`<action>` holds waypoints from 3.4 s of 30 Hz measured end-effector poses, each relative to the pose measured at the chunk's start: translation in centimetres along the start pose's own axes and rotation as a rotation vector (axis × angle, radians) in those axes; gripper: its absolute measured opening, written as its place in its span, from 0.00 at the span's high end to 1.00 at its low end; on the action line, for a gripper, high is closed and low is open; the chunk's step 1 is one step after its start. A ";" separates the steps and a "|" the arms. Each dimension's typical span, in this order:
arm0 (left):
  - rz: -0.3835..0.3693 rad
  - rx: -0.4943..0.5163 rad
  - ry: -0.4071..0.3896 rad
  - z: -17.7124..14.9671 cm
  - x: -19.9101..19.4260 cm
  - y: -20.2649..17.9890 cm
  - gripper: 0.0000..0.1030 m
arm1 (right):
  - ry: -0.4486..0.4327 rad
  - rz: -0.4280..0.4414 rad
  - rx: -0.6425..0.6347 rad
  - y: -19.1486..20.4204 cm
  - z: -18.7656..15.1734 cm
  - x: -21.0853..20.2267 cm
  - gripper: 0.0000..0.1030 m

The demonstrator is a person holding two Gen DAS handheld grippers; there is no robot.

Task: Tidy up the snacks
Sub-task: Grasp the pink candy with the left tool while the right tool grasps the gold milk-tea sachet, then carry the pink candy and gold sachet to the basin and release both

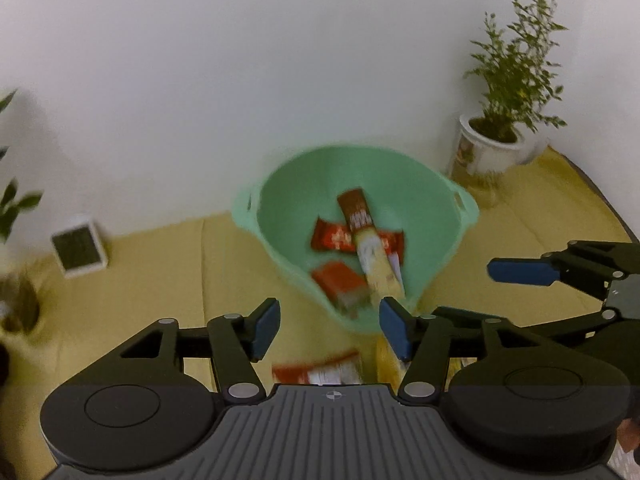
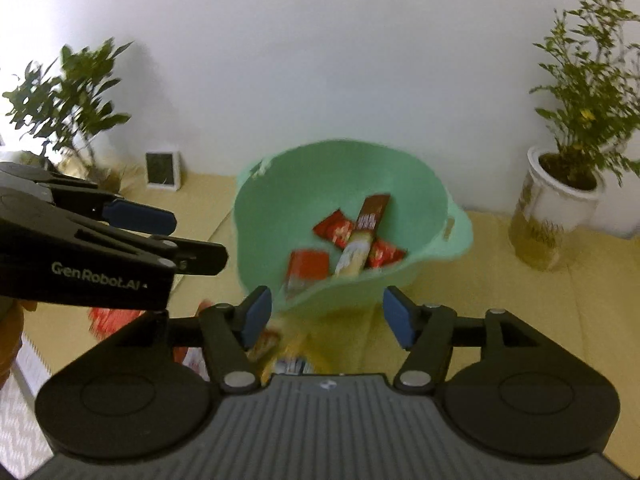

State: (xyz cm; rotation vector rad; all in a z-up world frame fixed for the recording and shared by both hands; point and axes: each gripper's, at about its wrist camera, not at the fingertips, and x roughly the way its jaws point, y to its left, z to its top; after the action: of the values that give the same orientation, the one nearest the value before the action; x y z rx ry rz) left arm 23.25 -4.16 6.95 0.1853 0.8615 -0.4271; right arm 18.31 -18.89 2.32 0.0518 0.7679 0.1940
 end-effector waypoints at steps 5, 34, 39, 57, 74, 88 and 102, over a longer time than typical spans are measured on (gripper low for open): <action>0.016 -0.041 0.024 -4.8 -2.4 -0.8 0.00 | 0.027 0.007 0.003 1.2 -4.1 -2.9 0.31; -0.116 0.054 0.214 -21.2 -3.6 -9.2 0.00 | 0.282 -0.100 -0.075 2.7 -22.9 -13.1 0.41; -0.104 0.061 0.207 -21.2 -3.0 -9.6 0.09 | 0.296 -0.115 -0.068 2.7 -22.4 -12.7 0.38; -0.139 0.050 0.133 -18.7 -8.4 -6.8 0.49 | 0.244 0.052 -0.068 3.2 -19.7 -14.3 0.52; -0.135 0.120 0.246 -22.4 -4.7 -7.7 0.00 | 0.290 0.013 -0.076 3.0 -21.0 -12.1 0.50; -0.166 0.127 0.213 -21.4 -6.3 -10.0 0.14 | 0.309 -0.009 -0.152 4.6 -21.5 -12.0 0.53; -0.148 0.141 0.028 -13.1 -10.8 -7.1 0.13 | 0.170 0.092 -0.045 3.4 -15.4 -14.9 0.53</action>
State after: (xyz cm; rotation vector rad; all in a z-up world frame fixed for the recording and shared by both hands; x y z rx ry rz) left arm 4.88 -3.16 6.94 0.2585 0.8766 -0.6259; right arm -3.36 -18.80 1.89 0.0277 0.9306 0.3056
